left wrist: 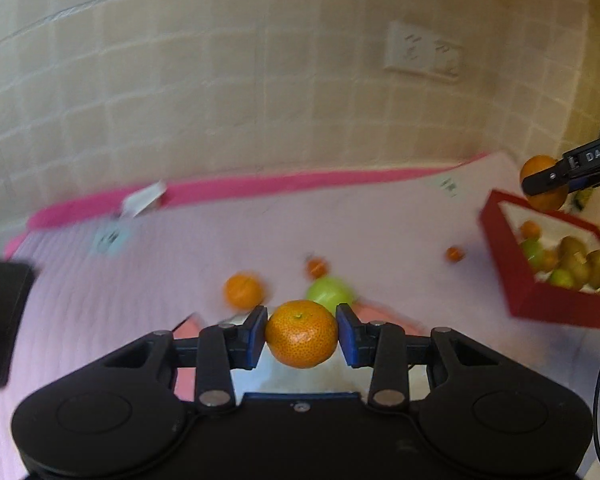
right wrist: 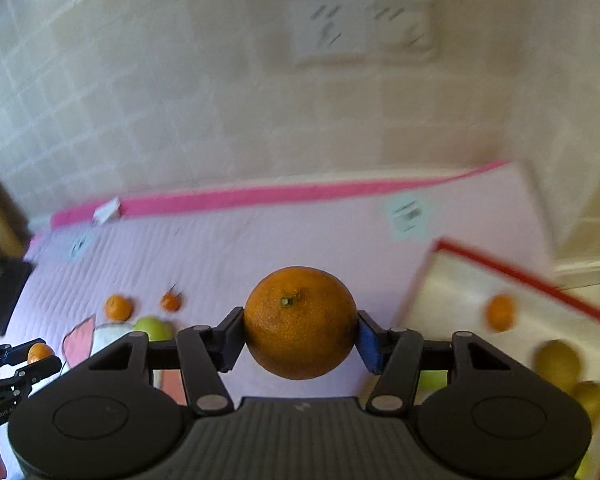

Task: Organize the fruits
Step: 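Carry the orange and mandarin over the red box with both tools, then open the left tool over the box while the right tool releases the orange, then return both tools to the fruit on the mat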

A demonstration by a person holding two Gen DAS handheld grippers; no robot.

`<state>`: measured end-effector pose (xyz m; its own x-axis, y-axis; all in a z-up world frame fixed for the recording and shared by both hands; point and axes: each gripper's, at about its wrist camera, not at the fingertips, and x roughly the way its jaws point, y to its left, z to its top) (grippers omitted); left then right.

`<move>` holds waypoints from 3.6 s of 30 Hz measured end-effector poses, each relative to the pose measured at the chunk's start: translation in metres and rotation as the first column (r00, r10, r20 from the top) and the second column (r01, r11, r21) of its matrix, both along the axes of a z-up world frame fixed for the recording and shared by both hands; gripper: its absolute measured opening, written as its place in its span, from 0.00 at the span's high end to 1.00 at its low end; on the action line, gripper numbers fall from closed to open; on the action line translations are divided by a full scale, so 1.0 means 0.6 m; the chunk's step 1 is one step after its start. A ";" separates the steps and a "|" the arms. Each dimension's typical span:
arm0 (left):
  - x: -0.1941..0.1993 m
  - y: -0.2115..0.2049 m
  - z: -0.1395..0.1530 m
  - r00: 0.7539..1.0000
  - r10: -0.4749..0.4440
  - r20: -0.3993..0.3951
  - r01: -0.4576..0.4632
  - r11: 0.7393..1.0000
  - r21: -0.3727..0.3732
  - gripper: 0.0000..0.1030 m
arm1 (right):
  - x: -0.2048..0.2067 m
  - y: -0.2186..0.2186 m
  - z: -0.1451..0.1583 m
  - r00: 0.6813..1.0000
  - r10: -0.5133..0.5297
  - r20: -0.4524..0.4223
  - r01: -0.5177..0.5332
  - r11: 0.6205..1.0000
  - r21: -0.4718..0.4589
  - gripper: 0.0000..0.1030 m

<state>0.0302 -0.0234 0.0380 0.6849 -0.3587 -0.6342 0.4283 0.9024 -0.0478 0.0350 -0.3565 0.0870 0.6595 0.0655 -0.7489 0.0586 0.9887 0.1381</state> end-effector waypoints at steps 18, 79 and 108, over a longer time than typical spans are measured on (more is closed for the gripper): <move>0.084 -0.453 0.046 0.864 -0.503 0.040 0.504 0.862 -0.053 0.57 | -0.111 -0.314 -0.046 0.925 -0.379 0.029 0.376 0.924 0.071 0.43; 0.080 -0.422 -0.011 0.883 -0.469 0.033 0.460 0.876 0.145 0.25 | 0.036 -0.303 -0.152 0.933 -0.307 -0.186 0.307 0.951 -0.030 0.34; 0.074 0.161 0.075 0.976 0.219 0.021 -0.216 0.972 -0.092 0.22 | 0.065 0.024 0.035 0.992 -0.036 0.119 0.033 0.999 0.026 0.10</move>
<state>0.0746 0.0731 0.0832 0.7713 -0.2528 -0.5841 0.2247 0.9668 -0.1217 0.0739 -0.3421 0.1081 0.7464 0.0580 -0.6629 0.0739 0.9828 0.1693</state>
